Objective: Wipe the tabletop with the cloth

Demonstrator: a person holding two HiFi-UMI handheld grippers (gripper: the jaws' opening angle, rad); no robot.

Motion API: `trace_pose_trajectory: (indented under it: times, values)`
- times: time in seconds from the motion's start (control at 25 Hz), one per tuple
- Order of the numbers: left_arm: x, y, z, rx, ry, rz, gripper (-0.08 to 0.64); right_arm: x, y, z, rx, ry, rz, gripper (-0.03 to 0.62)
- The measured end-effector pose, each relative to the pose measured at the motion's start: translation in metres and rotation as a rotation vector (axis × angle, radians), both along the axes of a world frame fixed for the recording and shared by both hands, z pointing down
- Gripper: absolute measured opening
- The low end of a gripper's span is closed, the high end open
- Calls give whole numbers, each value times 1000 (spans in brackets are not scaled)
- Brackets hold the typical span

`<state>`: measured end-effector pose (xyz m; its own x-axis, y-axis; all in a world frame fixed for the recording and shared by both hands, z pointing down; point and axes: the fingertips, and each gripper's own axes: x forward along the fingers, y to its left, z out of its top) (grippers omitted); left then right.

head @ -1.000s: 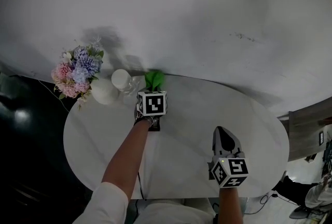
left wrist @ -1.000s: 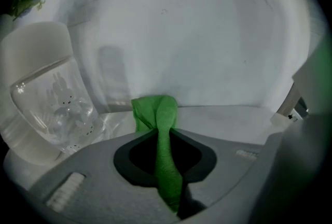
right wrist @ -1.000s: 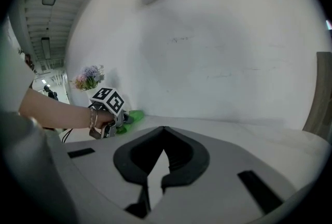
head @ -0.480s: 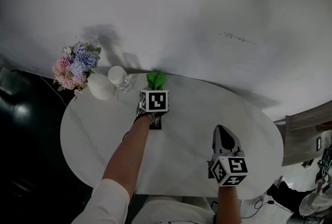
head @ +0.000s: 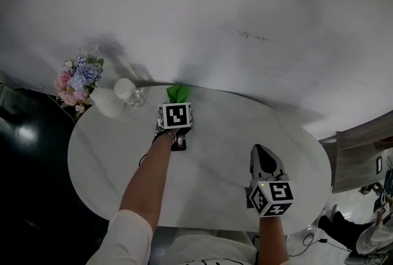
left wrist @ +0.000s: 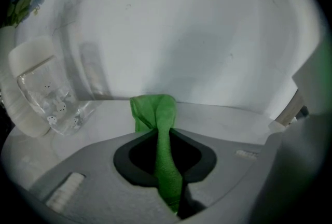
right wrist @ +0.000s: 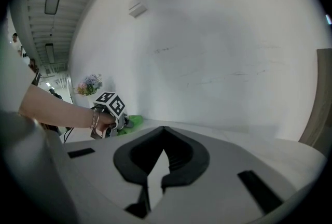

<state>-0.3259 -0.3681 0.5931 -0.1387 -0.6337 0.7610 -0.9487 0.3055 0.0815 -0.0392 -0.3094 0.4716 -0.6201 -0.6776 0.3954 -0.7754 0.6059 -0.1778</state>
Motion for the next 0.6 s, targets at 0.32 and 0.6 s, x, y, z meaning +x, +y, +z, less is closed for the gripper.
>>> trace_pose_trajectory:
  times: [0.32, 0.6]
  values:
    - [24, -7, -1, 3, -24, -14, 54, 26, -4, 1, -1, -5, -14, -6]
    - [47, -14, -3, 12, -22, -13, 54, 47, -5, 0, 0, -4, -24, -6]
